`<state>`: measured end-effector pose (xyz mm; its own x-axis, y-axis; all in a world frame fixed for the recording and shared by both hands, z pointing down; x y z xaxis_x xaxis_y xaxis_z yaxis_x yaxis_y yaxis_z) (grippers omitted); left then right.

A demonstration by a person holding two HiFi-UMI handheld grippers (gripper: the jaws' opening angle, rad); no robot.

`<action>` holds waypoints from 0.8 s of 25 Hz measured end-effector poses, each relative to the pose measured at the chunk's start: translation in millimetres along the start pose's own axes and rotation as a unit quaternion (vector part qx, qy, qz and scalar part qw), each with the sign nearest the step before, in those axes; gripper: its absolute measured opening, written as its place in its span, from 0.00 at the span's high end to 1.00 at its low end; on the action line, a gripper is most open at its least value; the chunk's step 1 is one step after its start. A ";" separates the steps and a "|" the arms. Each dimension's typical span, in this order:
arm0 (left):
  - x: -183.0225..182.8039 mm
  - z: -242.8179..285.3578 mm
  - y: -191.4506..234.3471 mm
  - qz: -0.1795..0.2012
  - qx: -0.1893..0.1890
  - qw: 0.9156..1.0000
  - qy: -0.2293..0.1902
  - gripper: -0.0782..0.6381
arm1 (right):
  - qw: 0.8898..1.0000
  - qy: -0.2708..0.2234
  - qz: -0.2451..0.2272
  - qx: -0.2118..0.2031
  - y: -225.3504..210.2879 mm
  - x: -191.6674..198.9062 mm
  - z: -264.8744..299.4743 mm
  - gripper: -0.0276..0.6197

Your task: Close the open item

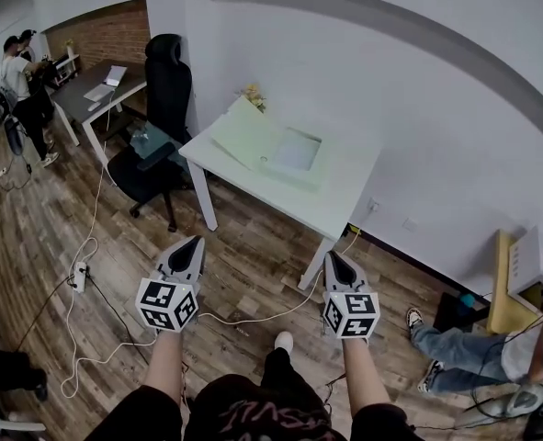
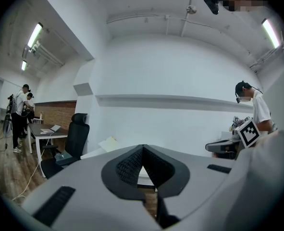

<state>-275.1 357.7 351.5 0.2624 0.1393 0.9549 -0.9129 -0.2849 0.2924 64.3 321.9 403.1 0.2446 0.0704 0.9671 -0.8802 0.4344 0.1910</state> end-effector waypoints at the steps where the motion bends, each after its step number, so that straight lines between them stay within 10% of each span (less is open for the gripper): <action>1: -0.1 12.9 0.9 -0.001 -0.002 1.000 0.001 0.87 | 1.000 0.001 0.001 -0.002 -8.3 0.8 10.6 0.92; 20: -6.7 197.8 7.3 -0.009 -0.057 0.998 0.017 0.87 | 0.999 0.009 0.012 -0.048 -137.0 6.7 180.6 0.92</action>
<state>-221.6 167.1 357.6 0.2709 0.1765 0.9463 -0.9381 -0.1720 0.3006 113.1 100.7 413.7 0.2322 0.0970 0.9678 -0.8432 0.5160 0.1506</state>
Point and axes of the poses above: the fingertips, and each gripper's own axes: z forward along the fingers, y to its left, x out of its underside, the point moved 7 cm from there along -z, backward along the fingers, and after that the axes turned 14 degrees about -z, right-handed, at the moved point
